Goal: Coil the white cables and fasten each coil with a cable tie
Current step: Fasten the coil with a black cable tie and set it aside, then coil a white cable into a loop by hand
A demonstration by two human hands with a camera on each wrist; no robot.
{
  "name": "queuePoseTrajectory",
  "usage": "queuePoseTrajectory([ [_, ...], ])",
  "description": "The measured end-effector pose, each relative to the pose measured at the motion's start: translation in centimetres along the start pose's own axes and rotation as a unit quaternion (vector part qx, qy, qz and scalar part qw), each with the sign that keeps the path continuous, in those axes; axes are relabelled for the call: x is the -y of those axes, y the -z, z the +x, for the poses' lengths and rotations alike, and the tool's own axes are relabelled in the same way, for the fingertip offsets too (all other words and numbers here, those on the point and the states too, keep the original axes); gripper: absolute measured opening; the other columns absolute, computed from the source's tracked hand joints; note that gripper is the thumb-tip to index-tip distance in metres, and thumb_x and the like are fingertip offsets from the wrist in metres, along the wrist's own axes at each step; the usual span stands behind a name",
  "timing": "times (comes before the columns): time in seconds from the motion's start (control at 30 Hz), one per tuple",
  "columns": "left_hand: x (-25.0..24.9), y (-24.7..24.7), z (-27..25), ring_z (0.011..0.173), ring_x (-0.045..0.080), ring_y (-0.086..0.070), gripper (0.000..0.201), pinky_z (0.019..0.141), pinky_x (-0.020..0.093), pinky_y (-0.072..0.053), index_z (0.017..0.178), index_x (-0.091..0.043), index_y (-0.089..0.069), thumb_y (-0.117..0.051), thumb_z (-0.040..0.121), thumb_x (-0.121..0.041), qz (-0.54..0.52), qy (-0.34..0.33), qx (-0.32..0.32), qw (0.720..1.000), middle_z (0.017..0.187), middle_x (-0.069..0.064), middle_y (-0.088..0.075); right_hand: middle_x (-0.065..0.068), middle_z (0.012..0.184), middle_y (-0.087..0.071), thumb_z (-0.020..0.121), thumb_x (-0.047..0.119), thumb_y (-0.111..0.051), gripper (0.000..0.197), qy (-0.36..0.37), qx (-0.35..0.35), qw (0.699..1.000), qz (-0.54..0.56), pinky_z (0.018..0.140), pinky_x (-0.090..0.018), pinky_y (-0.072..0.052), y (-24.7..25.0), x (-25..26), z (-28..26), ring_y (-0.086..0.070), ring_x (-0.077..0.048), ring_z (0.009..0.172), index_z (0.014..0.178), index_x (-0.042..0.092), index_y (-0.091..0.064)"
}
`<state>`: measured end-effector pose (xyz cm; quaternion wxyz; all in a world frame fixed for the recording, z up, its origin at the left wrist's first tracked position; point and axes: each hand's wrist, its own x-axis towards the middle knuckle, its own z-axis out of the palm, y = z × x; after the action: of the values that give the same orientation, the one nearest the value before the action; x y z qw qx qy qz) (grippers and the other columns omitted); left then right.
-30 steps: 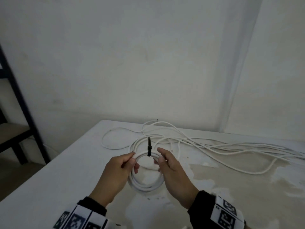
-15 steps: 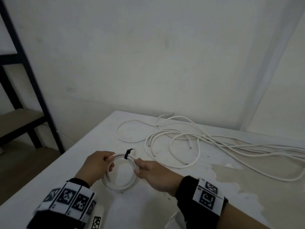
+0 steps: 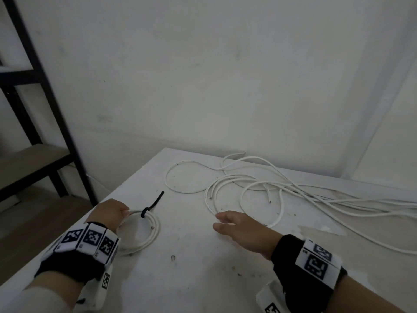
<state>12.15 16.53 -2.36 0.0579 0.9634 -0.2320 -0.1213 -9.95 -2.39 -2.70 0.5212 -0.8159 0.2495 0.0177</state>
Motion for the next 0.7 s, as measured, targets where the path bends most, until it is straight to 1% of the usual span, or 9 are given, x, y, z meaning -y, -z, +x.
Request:
queuePoseTrajectory([
  [0.07,-0.1,0.0,0.0,0.123,0.024,-0.05,0.034,0.094,0.023,-0.037,0.121,-0.009,-0.06,-0.038,0.099,-0.019,-0.003,0.008,-0.001,1.0,0.134,0.011,-0.054,0.001,0.137,-0.046,0.092,0.035,-0.052,0.047,-0.015,-0.021,1.0,-0.004,0.09,-0.02,-0.036,0.9,-0.6,0.2,-0.048,-0.01,0.116,0.135,0.017,-0.043],
  [0.13,-0.2,0.0,0.2,0.13,0.024,-0.042,0.035,0.101,0.024,-0.033,0.13,-0.01,-0.053,-0.038,0.098,-0.015,-0.022,0.014,-0.008,1.0,0.143,0.009,-0.044,-0.002,0.124,-0.054,0.092,0.034,-0.052,0.046,-0.028,-0.042,0.999,0.011,0.081,-0.02,-0.042,1.8,-1.3,0.5,-0.055,-0.012,0.1,0.132,0.013,-0.045],
  [0.17,-0.3,0.0,0.4,0.132,0.025,-0.04,0.036,0.103,0.025,-0.031,0.131,-0.009,-0.051,-0.038,0.097,-0.011,-0.038,0.014,-0.02,0.999,0.146,0.009,-0.041,-0.003,0.116,-0.056,0.092,0.032,-0.052,0.043,-0.033,-0.054,0.998,0.021,0.074,-0.021,-0.044,2.3,-1.6,0.6,-0.056,-0.012,0.09,0.129,0.011,-0.046],
  [0.23,-0.8,0.2,1.0,0.129,0.027,-0.042,0.038,0.104,0.029,-0.032,0.128,-0.007,-0.053,-0.039,0.094,-0.004,-0.066,0.007,-0.053,0.996,0.143,0.01,-0.044,-0.004,0.108,-0.056,0.092,0.029,-0.053,0.037,-0.04,-0.08,0.996,0.02,0.063,-0.02,-0.043,3.4,-2.0,0.9,-0.056,-0.012,0.075,0.123,0.01,-0.049],
  [0.33,-3.0,0.5,1.5,0.121,0.028,-0.049,0.036,0.099,0.03,-0.037,0.12,-0.01,-0.058,-0.041,0.09,-0.002,-0.103,-0.03,-0.085,0.991,0.135,0.01,-0.052,-0.005,0.107,-0.054,0.091,0.028,-0.054,0.033,-0.047,-0.114,0.992,-0.017,0.058,-0.019,-0.042,5.5,-2.9,1.5,-0.056,-0.013,0.067,0.118,0.009,-0.051],
  [0.4,-5.3,0.8,1.3,0.116,0.027,-0.052,0.033,0.096,0.031,-0.04,0.117,-0.017,-0.06,-0.044,0.09,-0.009,-0.111,-0.046,-0.097,0.988,0.131,0.007,-0.056,-0.005,0.106,-0.054,0.09,0.027,-0.057,0.032,-0.05,-0.145,0.987,-0.04,0.061,-0.02,-0.041,7.1,-3.6,1.9,-0.056,-0.017,0.074,0.115,0.009,-0.053],
  [0.47,-7.7,0.8,1.2,0.113,0.025,-0.054,0.03,0.095,0.031,-0.042,0.116,-0.021,-0.06,-0.046,0.09,-0.016,-0.108,-0.069,-0.105,0.986,0.127,0.004,-0.058,-0.005,0.107,-0.053,0.088,0.027,-0.059,0.033,-0.051,-0.178,0.98,-0.076,0.073,-0.023,-0.039,8.8,-4.3,2.2,-0.053,-0.018,0.087,0.115,0.008,-0.054],
  [0.57,-11.0,0.4,1.2,0.114,0.024,-0.054,0.029,0.094,0.03,-0.041,0.118,-0.022,-0.059,-0.049,0.091,-0.023,-0.104,-0.097,-0.098,0.985,0.127,0.003,-0.058,-0.006,0.11,-0.052,0.088,0.025,-0.059,0.035,-0.059,-0.217,0.965,-0.134,0.08,-0.022,-0.033,11.3,-5.2,2.3,-0.051,-0.02,0.099,0.117,0.006,-0.055],
  [0.7,-14.0,-1.0,2.4,0.122,0.023,-0.049,0.033,0.1,0.03,-0.038,0.125,-0.018,-0.054,-0.047,0.093,-0.022,-0.085,-0.106,-0.068,0.988,0.137,0.003,-0.051,-0.014,0.128,-0.048,0.087,0.029,-0.059,0.037,-0.094,-0.24,0.949,-0.182,0.094,-0.029,-0.037,14.4,-6.7,2.9,-0.048,-0.028,0.117,0.117,0.008,-0.055],
])
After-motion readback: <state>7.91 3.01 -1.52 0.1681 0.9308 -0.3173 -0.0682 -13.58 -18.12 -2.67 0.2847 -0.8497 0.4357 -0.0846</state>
